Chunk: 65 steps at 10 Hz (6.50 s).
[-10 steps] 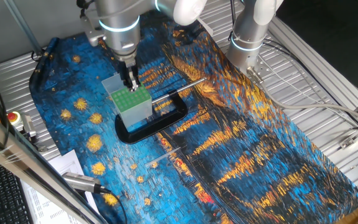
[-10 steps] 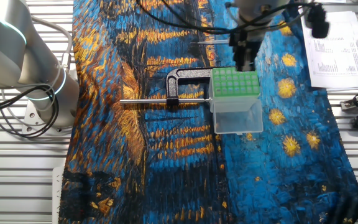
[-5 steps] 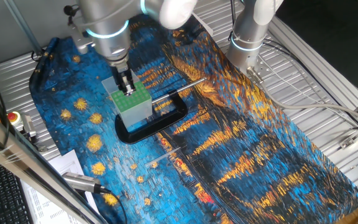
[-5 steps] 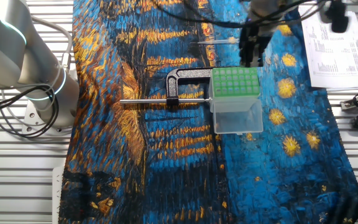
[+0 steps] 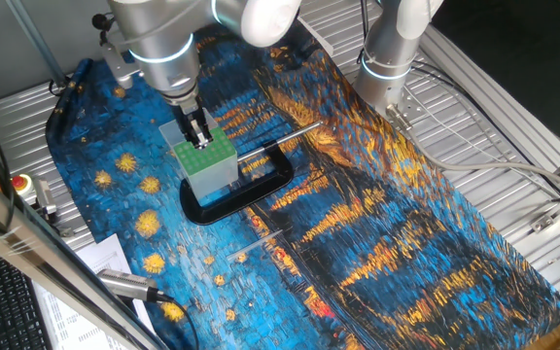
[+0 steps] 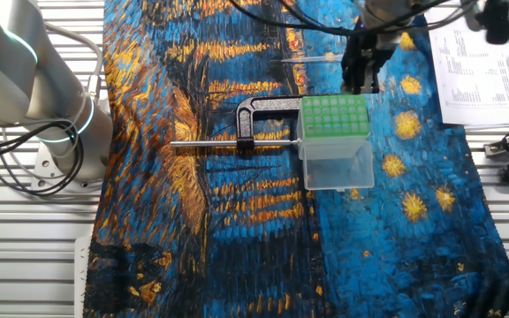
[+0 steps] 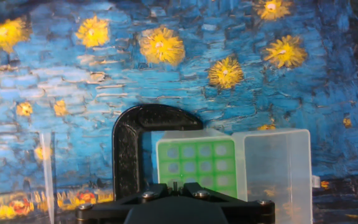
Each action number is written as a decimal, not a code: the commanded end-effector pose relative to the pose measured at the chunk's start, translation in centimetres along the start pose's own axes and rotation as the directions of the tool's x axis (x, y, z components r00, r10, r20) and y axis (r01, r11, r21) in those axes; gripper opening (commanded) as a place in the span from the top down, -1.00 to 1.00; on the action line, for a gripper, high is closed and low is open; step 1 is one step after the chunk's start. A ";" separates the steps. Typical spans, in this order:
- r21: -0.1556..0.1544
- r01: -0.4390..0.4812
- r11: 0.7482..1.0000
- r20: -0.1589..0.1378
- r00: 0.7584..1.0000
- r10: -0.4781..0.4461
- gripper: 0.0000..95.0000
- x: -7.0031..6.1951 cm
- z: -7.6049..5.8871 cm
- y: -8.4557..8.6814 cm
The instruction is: Insert a large pipette tip into the holder for large pipette tips
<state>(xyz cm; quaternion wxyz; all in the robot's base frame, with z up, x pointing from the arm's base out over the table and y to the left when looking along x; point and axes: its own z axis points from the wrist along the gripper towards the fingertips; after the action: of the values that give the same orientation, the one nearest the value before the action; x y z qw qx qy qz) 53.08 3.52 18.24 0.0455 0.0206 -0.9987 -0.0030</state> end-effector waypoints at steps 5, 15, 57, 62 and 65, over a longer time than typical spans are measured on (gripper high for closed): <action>0.002 0.043 0.999 -0.003 0.999 -0.043 1.00 0.1 0.0 0.0; -0.008 0.088 0.996 -0.037 0.995 -0.088 1.00 -0.7 1.1 6.7; 0.018 -0.013 1.000 -0.206 0.978 0.016 0.20 -0.6 11.2 22.8; 0.050 -0.024 0.998 -0.245 0.969 0.035 0.20 -1.2 14.3 22.2; 0.049 -0.034 0.998 -0.243 0.969 0.044 0.20 -1.0 14.6 22.0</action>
<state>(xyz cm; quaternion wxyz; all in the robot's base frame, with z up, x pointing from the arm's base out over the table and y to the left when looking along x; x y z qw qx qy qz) 51.76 25.52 3.79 0.1660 0.0012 -0.9859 0.0218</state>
